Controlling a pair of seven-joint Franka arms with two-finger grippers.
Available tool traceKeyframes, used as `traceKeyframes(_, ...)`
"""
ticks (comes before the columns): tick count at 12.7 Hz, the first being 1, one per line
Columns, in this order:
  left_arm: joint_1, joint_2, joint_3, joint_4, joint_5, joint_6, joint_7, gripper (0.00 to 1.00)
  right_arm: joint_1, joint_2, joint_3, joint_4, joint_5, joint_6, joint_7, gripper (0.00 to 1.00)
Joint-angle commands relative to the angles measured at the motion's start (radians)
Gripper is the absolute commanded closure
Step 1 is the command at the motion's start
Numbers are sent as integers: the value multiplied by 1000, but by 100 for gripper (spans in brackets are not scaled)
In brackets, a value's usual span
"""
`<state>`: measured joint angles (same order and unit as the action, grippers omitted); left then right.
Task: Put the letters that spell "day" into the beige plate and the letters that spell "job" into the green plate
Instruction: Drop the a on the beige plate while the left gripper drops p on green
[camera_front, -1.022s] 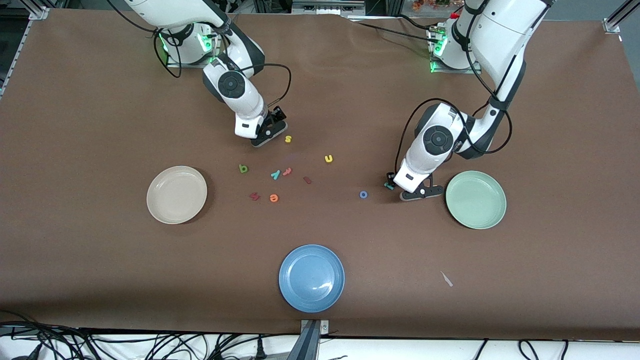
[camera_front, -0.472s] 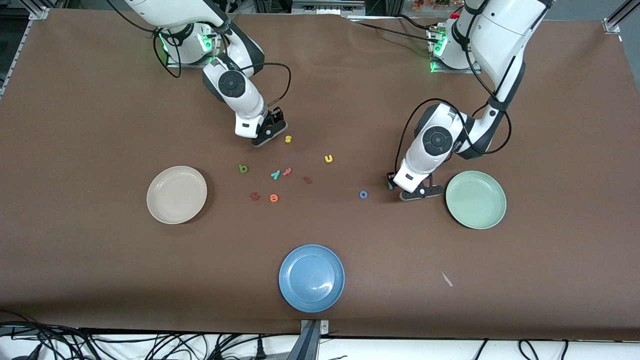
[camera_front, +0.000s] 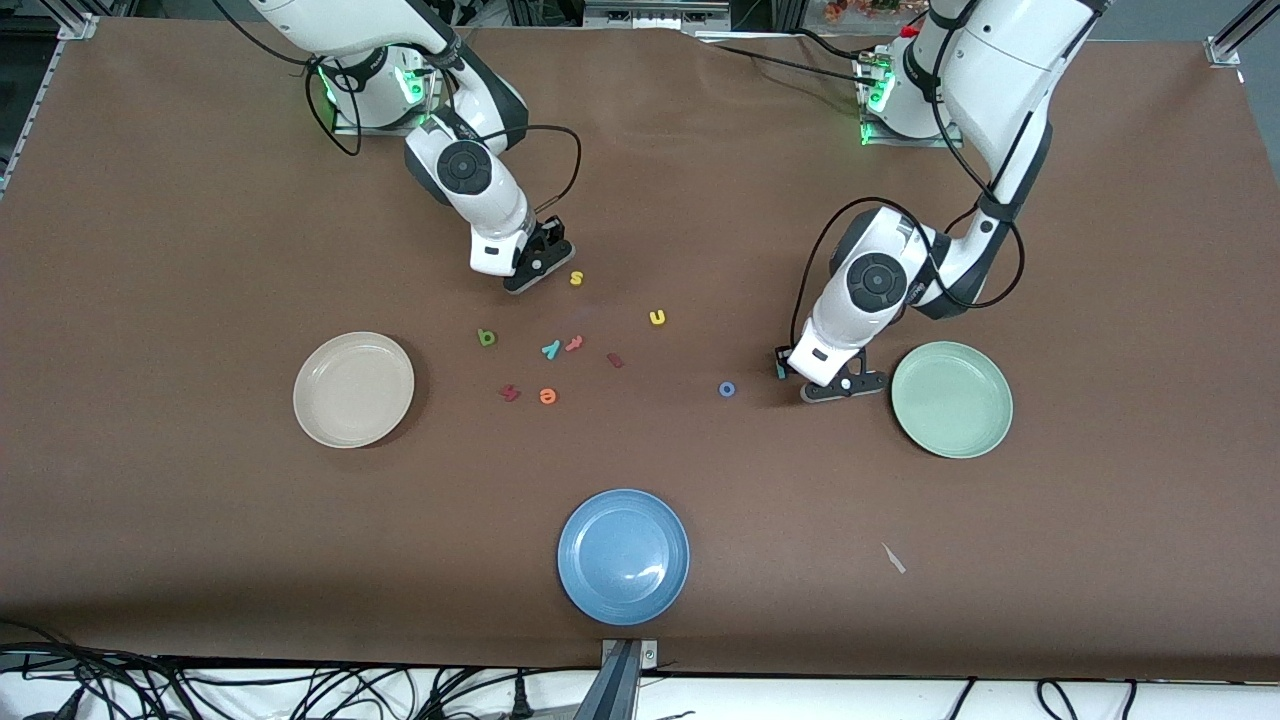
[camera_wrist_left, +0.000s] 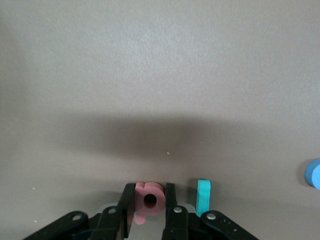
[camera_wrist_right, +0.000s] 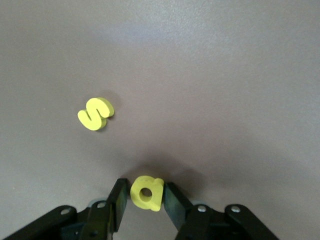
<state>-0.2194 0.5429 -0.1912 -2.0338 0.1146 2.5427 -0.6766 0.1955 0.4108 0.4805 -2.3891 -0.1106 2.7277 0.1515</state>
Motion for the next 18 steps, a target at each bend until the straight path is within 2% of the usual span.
traceKeyframes(1, 35, -53, 4, 24, 30, -59, 26, 100, 16, -4, -17, -19, -27, 20, 14, 78)
traceKeyframes(2, 44, -67, 4, 52, 28, -114, 49, 100, 16, -6, -19, -19, -27, 20, 14, 86)
traceKeyframes(3, 55, -76, 4, 79, 28, -168, 72, 100, 16, -7, -29, -18, -30, 20, 11, 88)
traceKeyframes(6, 158, -119, 1, 110, 25, -272, 225, 100, 13, -38, -39, -4, -35, -15, -1, 88)
traceKeyframes(8, 231, -144, 1, 112, 20, -301, 331, 100, 13, -72, -54, 28, -37, -107, -41, 88)
traceKeyframes(12, 366, -114, 2, 112, 19, -300, 530, 100, 12, -132, -154, 146, -32, -363, -225, 88)
traceKeyframes(15, 425, -45, 4, 136, 27, -295, 598, 92, -2, -119, -253, 306, -17, -569, -431, 88)
traceKeyframes(16, 429, -31, 4, 148, 27, -297, 612, 80, -7, -116, -296, 333, -17, -583, -505, 88)
traceKeyframes(18, 431, -21, 4, 158, 22, -297, 612, 32, -66, -89, -333, 382, -15, -585, -655, 88)
